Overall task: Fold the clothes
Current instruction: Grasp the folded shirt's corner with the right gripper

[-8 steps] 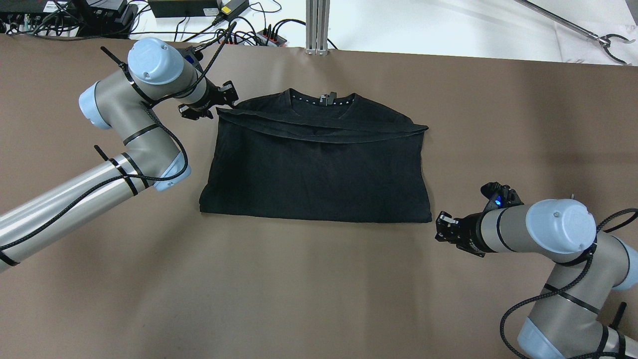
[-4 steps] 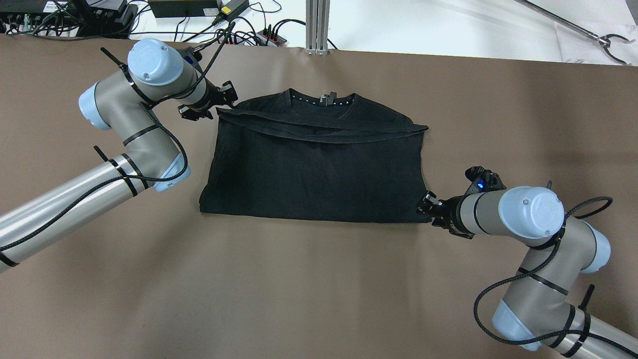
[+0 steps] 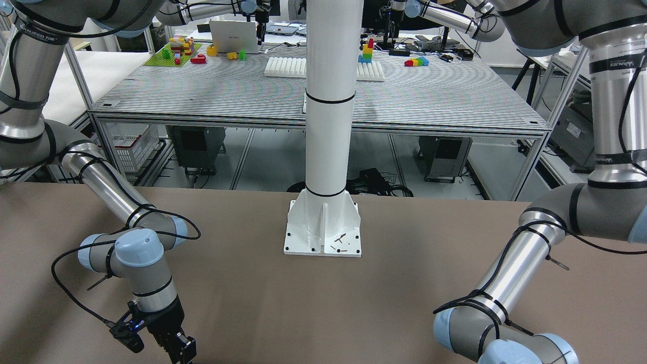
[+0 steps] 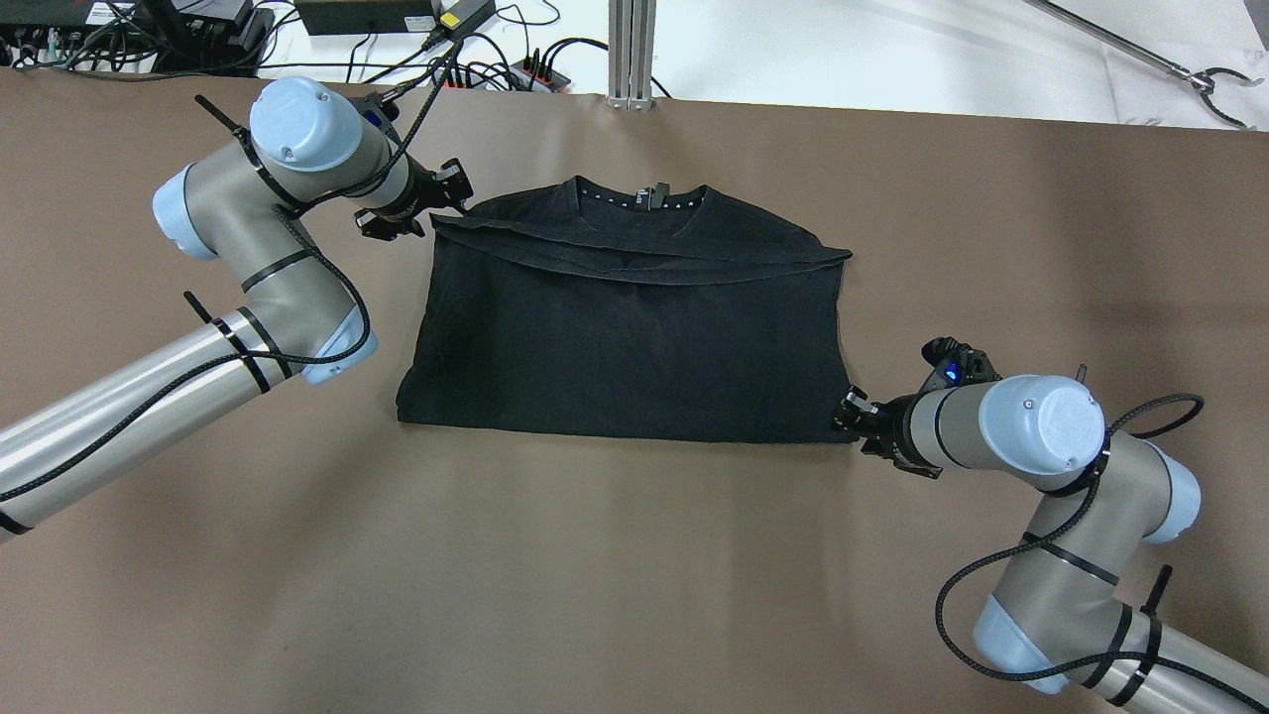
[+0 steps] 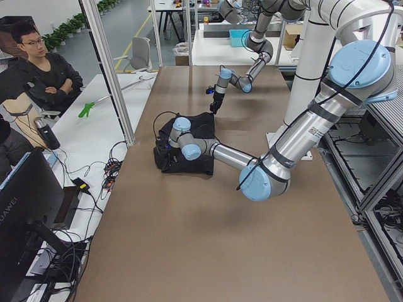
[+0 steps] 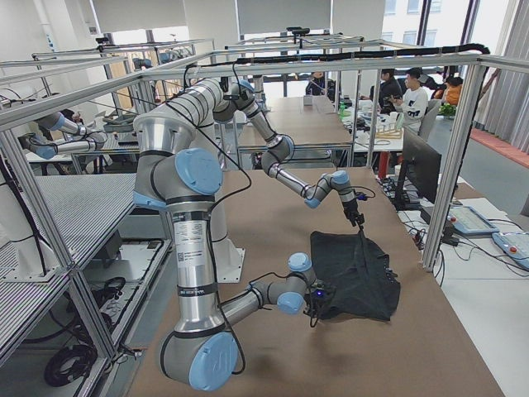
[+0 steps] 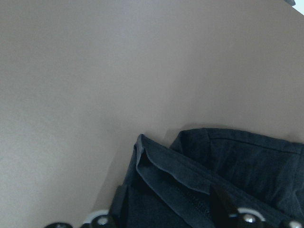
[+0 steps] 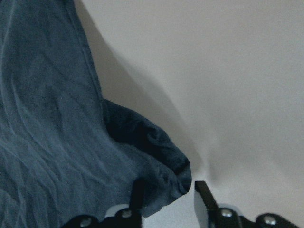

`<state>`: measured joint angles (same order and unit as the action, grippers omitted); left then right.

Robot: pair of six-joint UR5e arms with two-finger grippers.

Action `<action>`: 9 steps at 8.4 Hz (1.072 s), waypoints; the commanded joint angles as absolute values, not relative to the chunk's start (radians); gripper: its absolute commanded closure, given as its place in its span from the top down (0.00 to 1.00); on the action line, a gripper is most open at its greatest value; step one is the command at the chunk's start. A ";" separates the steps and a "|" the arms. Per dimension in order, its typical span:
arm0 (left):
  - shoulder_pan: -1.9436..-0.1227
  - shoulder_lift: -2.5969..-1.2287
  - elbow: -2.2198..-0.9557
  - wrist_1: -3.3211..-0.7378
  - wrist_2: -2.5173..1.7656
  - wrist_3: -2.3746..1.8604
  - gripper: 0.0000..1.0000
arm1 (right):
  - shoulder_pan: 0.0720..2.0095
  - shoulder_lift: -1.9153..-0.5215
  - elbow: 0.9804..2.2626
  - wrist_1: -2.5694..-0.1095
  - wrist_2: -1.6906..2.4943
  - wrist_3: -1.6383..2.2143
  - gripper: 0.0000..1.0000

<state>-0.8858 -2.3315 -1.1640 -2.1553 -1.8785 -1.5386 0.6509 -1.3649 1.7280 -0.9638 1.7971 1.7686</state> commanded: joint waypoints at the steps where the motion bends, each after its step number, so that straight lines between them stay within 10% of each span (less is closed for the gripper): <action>1: -0.887 -2.310 -1.186 -2.155 -1.878 -1.539 0.67 | 0.660 -1.364 1.730 -0.965 1.798 1.776 0.00; 9: -0.885 -2.321 -1.190 -2.152 -1.859 -1.542 0.66 | 0.647 -1.587 1.995 -0.968 2.009 1.830 0.00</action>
<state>-0.8851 -2.3152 -1.1885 -2.1536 -1.8593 -1.5403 0.6561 -1.4920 1.8963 -0.9705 1.9152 1.7844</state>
